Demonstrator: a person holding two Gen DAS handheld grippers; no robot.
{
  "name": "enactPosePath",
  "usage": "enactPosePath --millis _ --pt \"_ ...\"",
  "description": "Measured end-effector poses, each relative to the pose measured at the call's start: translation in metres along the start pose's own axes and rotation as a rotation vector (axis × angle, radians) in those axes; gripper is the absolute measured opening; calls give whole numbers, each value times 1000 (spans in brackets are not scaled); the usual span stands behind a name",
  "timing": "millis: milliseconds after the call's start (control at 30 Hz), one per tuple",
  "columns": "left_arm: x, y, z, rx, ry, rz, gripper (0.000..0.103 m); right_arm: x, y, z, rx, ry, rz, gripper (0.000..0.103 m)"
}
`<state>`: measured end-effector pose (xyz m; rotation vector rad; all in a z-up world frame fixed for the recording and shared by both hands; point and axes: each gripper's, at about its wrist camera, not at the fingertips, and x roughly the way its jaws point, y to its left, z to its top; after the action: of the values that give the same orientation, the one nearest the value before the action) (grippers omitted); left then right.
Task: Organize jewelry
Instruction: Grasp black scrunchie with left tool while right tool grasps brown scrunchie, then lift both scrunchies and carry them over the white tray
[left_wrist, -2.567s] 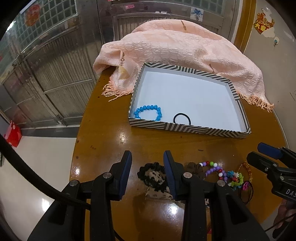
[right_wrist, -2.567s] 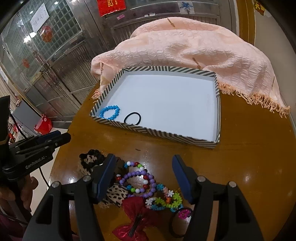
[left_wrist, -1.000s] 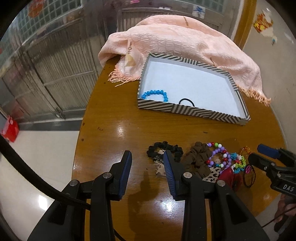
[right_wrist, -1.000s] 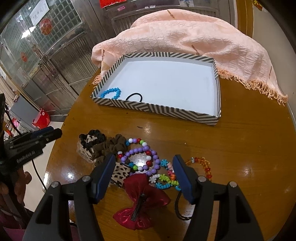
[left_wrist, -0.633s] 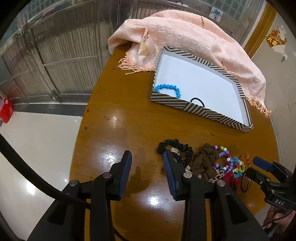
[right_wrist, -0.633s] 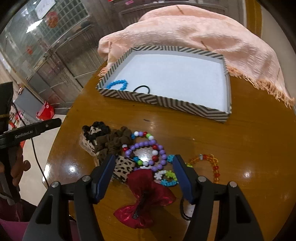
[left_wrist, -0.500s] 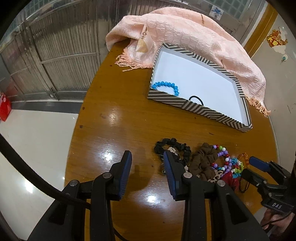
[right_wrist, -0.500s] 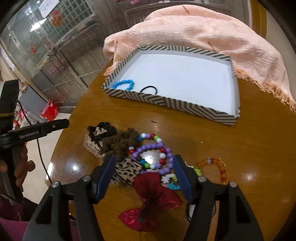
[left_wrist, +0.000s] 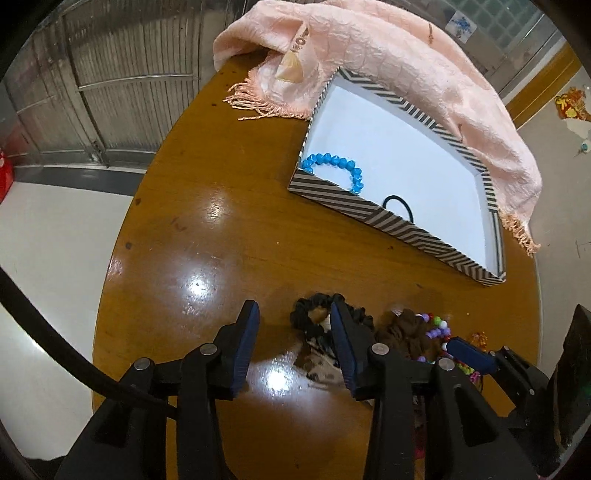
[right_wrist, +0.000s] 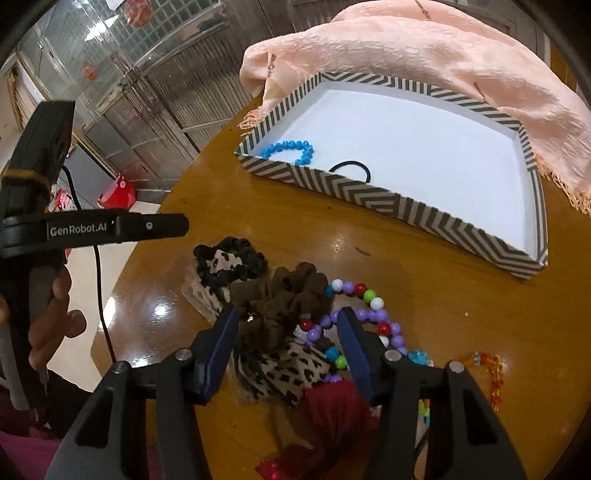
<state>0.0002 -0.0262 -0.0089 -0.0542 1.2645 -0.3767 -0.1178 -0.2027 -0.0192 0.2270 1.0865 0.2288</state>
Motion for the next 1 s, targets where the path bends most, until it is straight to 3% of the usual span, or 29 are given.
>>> enactPosePath --millis 400,467,533,633,733,1000 --pt "38 -10 9 53 80 59 31 27 2 9 -23 30 -3 57" --pt "42 -12 9 69 85 67 31 30 3 9 -29 27 -11 48" --pt "47 -15 7 94 101 60 30 33 4 9 -29 26 -16 28" --pt "48 -21 5 141 93 42 12 34 6 7 -30 30 3 21" --pt "45 -20 5 147 96 38 3 31 9 6 -39 33 12 20" --pt "3 -5 10 127 6 16 1 -3 18 8 -22 -12 104 19"
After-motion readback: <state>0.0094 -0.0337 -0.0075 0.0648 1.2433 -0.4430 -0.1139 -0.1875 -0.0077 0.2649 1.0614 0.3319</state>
